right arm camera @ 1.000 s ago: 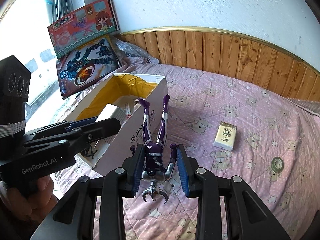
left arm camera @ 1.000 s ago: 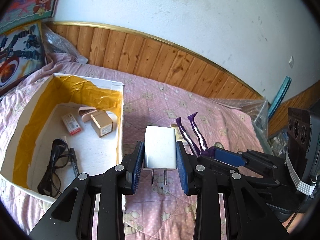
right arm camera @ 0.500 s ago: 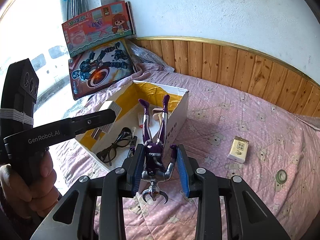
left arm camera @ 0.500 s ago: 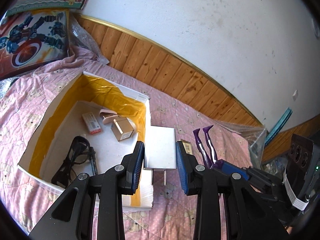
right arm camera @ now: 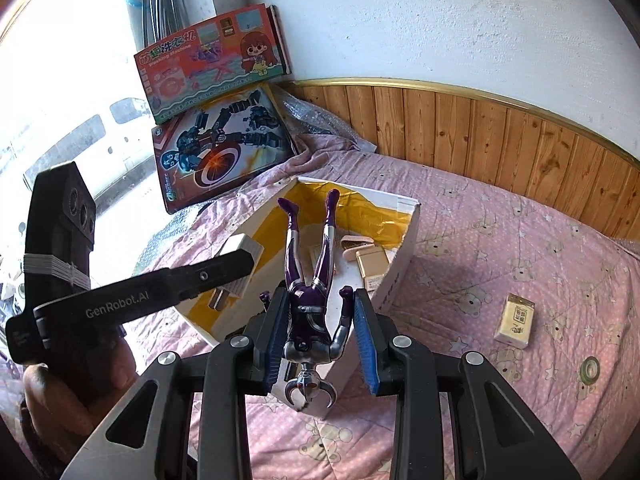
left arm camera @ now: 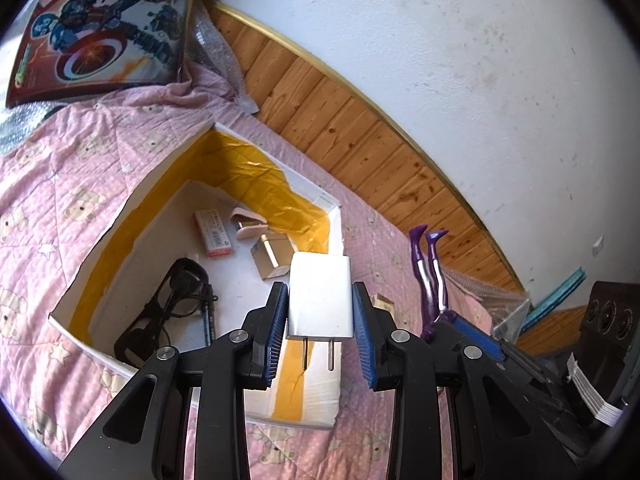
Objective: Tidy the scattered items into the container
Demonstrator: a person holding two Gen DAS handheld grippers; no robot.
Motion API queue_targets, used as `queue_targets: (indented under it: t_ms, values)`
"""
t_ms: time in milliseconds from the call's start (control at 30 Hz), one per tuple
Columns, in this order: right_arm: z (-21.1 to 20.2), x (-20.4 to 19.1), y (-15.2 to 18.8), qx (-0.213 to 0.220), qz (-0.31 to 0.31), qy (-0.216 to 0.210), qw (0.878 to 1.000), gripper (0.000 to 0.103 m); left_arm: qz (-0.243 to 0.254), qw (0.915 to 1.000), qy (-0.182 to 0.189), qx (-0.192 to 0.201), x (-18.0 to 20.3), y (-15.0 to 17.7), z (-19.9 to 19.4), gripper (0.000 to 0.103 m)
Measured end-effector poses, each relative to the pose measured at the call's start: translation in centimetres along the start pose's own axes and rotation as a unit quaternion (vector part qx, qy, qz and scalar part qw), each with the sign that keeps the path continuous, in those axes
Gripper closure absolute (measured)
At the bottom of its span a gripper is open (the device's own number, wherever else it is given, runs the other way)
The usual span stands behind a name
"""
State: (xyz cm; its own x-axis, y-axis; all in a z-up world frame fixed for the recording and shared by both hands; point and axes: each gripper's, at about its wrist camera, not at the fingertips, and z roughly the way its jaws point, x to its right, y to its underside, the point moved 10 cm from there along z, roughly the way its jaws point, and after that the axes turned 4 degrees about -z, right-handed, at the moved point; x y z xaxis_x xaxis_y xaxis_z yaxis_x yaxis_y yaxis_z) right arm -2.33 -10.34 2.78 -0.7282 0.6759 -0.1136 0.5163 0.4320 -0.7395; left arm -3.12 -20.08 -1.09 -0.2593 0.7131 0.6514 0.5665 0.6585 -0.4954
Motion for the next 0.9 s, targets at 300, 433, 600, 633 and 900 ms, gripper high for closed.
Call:
queue_targets:
  t_ms: [300,433,600,633,900]
  values:
    - [3.7,0.5,-1.1,-0.026,0.019,-0.006,0.999,0.069,-0.070,0.9961,-0.002,-0.055,-2.3,1.3,3.7,0.070]
    - [5.4,1.3,-1.5,-0.041,0.025,-0.005,0.999,0.069,-0.079,0.9944,-0.016,-0.068,-2.6,1.9,4.7,0.070]
    - [7.7,1.8,-2.0,-0.064,0.015,0.003,0.998,0.069,-0.065,0.9930,-0.050,-0.085,-2.8,2.8,6.3,0.070]
    - [8.2,1.8,-2.0,-0.068,0.010,0.004,0.998,0.069,-0.060,0.9927,-0.056,-0.088,-2.9,3.0,6.6,0.070]
    - [11.8,2.4,-2.1,-0.101,-0.035,0.022,0.994,0.069,-0.037,0.9909,-0.072,-0.107,-2.3,4.2,8.5,0.070]
